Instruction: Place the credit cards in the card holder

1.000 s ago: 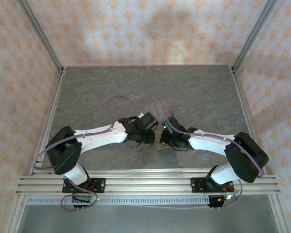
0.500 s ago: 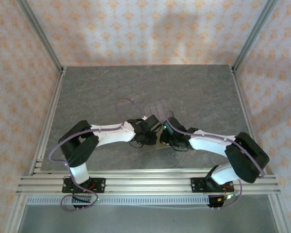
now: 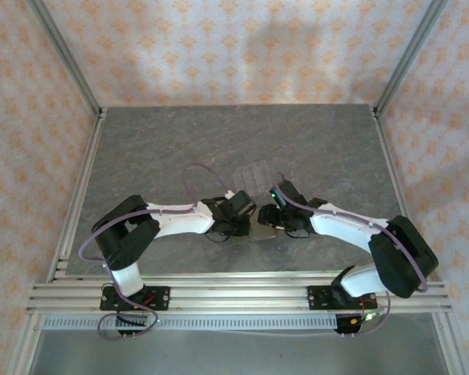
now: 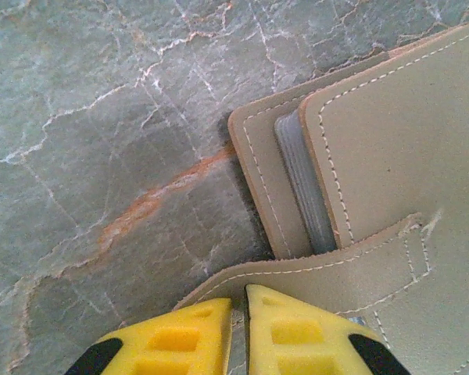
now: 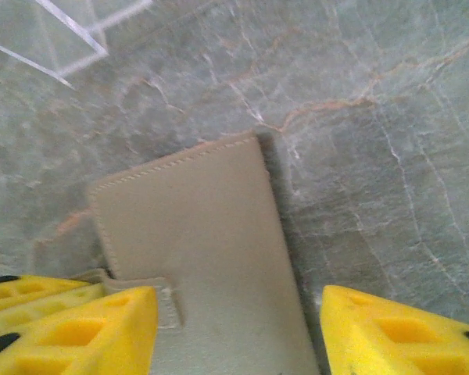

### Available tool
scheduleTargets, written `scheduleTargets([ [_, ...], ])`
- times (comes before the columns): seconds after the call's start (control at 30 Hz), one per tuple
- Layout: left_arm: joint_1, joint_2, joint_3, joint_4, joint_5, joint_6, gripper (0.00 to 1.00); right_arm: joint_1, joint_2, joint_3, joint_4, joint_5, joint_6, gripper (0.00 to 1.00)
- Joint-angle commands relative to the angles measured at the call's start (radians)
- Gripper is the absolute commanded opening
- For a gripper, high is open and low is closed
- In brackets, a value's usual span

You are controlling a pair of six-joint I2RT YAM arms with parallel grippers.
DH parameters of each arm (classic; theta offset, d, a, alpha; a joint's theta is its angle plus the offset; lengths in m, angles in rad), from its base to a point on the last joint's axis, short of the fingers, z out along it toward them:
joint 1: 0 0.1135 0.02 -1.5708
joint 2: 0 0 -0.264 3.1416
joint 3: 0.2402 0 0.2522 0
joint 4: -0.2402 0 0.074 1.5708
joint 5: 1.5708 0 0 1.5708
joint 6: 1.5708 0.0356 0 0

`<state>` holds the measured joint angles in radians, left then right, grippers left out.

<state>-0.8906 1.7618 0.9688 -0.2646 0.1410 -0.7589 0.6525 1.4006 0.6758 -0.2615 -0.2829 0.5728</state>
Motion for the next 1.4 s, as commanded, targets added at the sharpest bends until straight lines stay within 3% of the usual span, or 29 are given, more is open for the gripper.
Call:
scheduleTargets([
  [0.0, -0.002, 0.057, -0.072, -0.052, -0.029, -0.011, 0.14, -0.018, 0.037, 0.002, 0.033, -0.043, -0.035, 0.60],
  [0.2, -0.003, 0.069, -0.092, -0.037, -0.027, -0.008, 0.14, -0.021, 0.096, -0.017, 0.124, -0.118, -0.035, 0.61],
  [0.3, -0.002, 0.096, -0.082, -0.031, -0.023, -0.007, 0.14, -0.021, 0.120, -0.031, 0.204, -0.201, -0.024, 0.57],
  [0.9, -0.004, 0.212, -0.078, 0.017, -0.007, -0.014, 0.12, -0.118, 0.034, -0.122, 0.477, -0.436, 0.108, 0.46],
  [1.03, -0.004, 0.218, -0.079, 0.019, -0.006, -0.016, 0.12, -0.123, 0.031, -0.134, 0.522, -0.447, 0.140, 0.34],
  [1.2, -0.003, 0.197, -0.087, 0.016, -0.008, -0.014, 0.12, -0.129, -0.031, -0.143, 0.485, -0.418, 0.143, 0.05],
  [1.23, -0.002, 0.185, -0.086, 0.008, -0.011, -0.011, 0.12, -0.129, -0.052, -0.138, 0.449, -0.399, 0.133, 0.00],
  [1.37, 0.006, 0.057, -0.097, -0.045, -0.018, 0.007, 0.15, -0.129, -0.211, -0.073, 0.125, -0.199, 0.038, 0.00],
])
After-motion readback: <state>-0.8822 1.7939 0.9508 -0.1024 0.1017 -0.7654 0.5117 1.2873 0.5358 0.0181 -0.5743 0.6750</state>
